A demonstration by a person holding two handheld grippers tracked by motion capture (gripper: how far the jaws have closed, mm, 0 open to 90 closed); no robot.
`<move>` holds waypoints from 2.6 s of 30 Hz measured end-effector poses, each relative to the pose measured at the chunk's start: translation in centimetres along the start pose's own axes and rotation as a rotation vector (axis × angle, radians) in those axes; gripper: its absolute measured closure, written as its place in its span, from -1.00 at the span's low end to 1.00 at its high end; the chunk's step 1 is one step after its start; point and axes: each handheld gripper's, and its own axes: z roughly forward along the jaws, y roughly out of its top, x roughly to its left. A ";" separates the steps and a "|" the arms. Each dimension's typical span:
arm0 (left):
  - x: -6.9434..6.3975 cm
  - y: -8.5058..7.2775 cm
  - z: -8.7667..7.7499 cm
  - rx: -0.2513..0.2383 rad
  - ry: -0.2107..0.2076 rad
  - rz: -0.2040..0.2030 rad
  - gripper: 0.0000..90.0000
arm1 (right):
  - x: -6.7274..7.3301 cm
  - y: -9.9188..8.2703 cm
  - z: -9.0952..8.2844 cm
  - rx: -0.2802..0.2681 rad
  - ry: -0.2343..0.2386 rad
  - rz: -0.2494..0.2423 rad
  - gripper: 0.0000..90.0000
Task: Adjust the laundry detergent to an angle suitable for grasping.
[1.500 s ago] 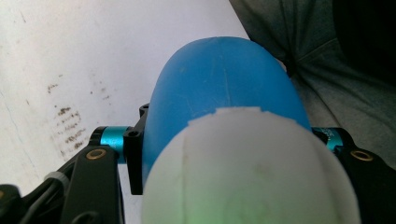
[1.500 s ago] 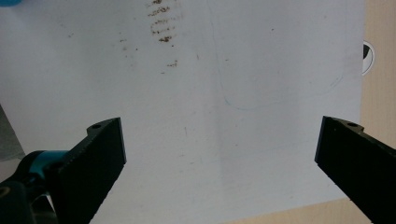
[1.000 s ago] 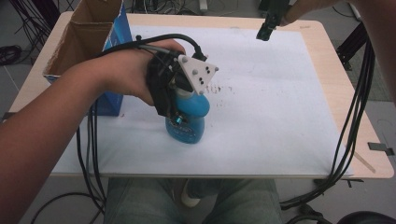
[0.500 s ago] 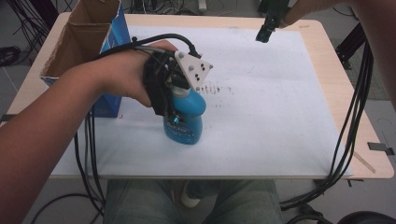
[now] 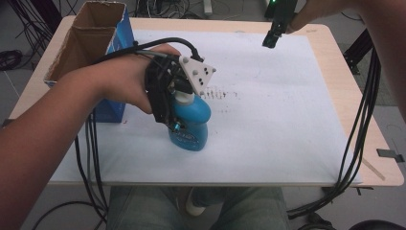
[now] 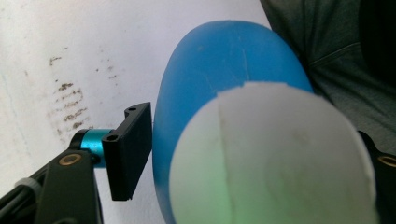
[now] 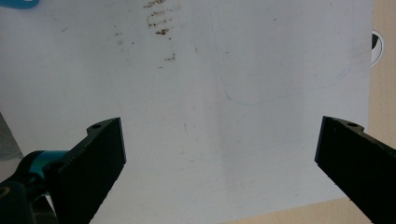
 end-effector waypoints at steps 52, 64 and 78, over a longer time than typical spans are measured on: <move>0.7 -1.9 -10.0 0.361 0.050 -0.283 -0.96 | -0.1 0.4 0.2 -0.009 0.014 -0.025 -0.98; 1.3 -2.4 -10.8 0.395 0.032 -0.387 -0.96 | -0.2 0.2 0.3 -0.001 0.015 -0.022 -0.98; 1.4 -2.7 -9.8 0.403 0.033 -0.384 -0.96 | -0.1 -0.2 0.1 -0.008 0.007 -0.020 -0.98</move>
